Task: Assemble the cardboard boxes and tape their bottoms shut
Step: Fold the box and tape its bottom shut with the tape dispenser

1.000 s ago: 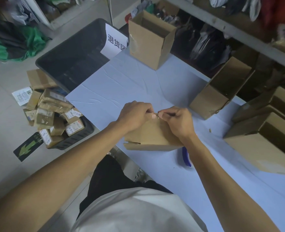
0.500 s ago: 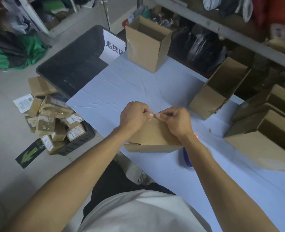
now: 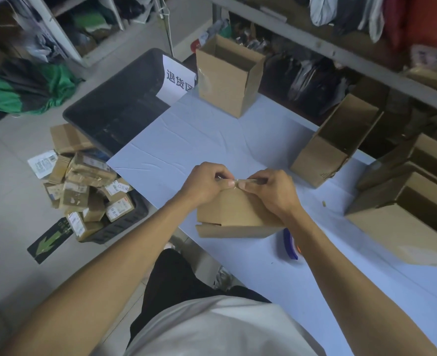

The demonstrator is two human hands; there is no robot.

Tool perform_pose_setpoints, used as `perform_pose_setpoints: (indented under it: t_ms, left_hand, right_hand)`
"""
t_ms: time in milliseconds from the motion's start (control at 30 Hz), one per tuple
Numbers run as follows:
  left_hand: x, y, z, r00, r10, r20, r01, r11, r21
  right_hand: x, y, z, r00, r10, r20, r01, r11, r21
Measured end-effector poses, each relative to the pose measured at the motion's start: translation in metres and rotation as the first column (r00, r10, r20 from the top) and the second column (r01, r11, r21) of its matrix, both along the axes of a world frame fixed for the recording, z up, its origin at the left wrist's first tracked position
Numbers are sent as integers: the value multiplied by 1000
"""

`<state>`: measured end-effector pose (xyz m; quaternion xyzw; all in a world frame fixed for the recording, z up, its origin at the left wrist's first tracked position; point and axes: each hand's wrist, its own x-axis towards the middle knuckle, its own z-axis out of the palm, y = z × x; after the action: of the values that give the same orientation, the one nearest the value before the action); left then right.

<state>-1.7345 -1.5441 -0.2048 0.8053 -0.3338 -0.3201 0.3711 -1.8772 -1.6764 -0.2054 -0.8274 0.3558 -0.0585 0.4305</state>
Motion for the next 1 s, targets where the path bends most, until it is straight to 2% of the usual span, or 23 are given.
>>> perform_pose_setpoints:
  t_ms: [67, 233, 367, 433, 500, 600, 667, 700, 800, 867, 933, 1000]
  left_hand:
    - [-3, 1, -3, 999, 44, -2, -44, 999, -2]
    - [-5, 0, -8, 990, 140, -9, -140, 989, -37]
    - [-8, 1, -8, 986, 157, 53, -156, 988, -23]
    - [-8, -1, 1, 981, 62, 182, -65, 998, 11]
    - [-15, -2, 6, 889, -163, 428, 127, 986, 112]
    - [-42, 1, 5, 688, -440, 578, 336, 898, 284]
    - [-52, 1, -4, 566, -528, 633, 355, 849, 390]
    - [-51, -1, -6, 554, -519, 651, 328, 855, 403]
    - [-33, -12, 3, 664, -398, 633, 211, 912, 353]
    - [-15, -20, 10, 768, -283, 575, 114, 943, 311]
    - [6, -23, 15, 901, -171, 400, 55, 957, 286]
    - [20, -24, 14, 972, -136, 193, 75, 953, 294]
  right_hand:
    - [2, 3, -1, 1000, -5, 11, 5, 1000, 0]
    - [1, 0, -4, 994, -100, 55, 89, 983, 163]
    - [2, -1, -6, 994, -90, 65, 79, 985, 150]
    - [3, -4, -7, 994, -83, 72, 72, 988, 140]
    - [4, -7, -9, 988, -111, 103, 91, 980, 176]
    - [-1, -11, -9, 951, -235, 201, 153, 921, 358]
    - [-7, -11, -11, 931, -282, 232, 171, 898, 406]
    - [-12, -11, -11, 921, -315, 230, 196, 883, 427]
    - [-36, -5, -19, 898, -417, 139, 291, 802, 522]
    - [-53, 2, -31, 913, -401, 73, 310, 801, 512]
    - [-62, 12, -40, 928, -367, 65, 274, 790, 549]
    - [-63, 20, -47, 915, -396, 81, 252, 716, 650]
